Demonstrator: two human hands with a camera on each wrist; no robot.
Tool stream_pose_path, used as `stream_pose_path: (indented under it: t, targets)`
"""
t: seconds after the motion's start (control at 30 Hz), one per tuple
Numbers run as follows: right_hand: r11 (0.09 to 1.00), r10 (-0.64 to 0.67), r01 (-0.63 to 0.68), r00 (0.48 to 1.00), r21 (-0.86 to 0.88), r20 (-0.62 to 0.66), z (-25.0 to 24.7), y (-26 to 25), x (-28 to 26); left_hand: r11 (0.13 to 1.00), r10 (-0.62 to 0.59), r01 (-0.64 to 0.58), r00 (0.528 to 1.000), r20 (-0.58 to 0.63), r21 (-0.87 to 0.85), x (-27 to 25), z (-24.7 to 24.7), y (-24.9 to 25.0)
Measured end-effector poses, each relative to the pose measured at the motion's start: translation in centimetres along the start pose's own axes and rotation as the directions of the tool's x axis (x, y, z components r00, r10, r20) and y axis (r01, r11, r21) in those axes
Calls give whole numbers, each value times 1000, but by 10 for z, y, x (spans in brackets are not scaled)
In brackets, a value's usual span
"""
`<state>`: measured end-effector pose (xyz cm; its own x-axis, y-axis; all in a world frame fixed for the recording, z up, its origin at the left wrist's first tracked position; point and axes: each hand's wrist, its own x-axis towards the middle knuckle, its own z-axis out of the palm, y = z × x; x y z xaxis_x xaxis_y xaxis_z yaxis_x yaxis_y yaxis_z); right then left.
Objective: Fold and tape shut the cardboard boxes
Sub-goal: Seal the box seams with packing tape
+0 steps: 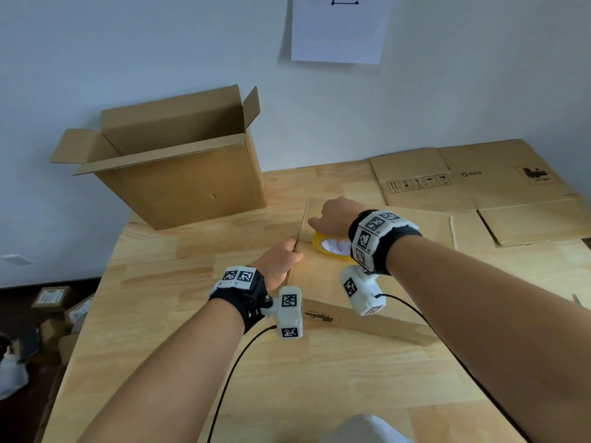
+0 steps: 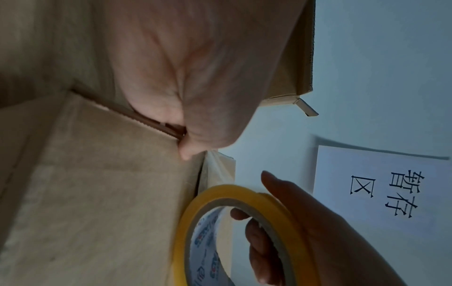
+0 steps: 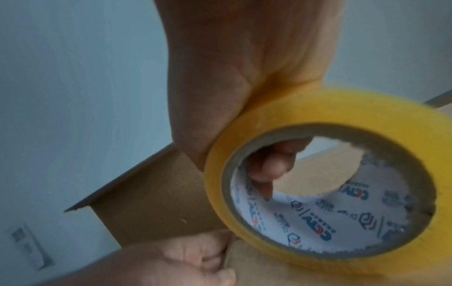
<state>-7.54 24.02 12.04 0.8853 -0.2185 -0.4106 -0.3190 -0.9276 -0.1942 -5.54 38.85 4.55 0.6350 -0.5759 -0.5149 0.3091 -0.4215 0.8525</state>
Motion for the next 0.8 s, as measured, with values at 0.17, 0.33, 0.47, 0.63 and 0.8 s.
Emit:
stream_pose_path:
  t: [0.17, 0.33, 0.47, 0.63, 0.8]
  targets:
    - [989, -65, 66, 998, 133, -7, -5, 20, -15, 1000, 25, -25, 999, -33, -19, -1, 4, -2]
    - [966, -42, 66, 994, 248, -103, 4, 36, -28, 997, 62, -66, 992, -112, -30, -4, 11, -7]
    - [932, 19, 20, 994, 361, -105, 9, 52, -37, 997, 78, -76, 979, -189, 17, -3, 15, -11]
    - [838, 83, -32, 994, 544, -68, 14, 66, -44, 975, 76, -19, 965, -251, 221, -3, 17, -18]
    - [773, 122, -72, 992, 630, -37, 17, 69, -46, 953, 140, -53, 949, -281, 297, -10, 20, -22]
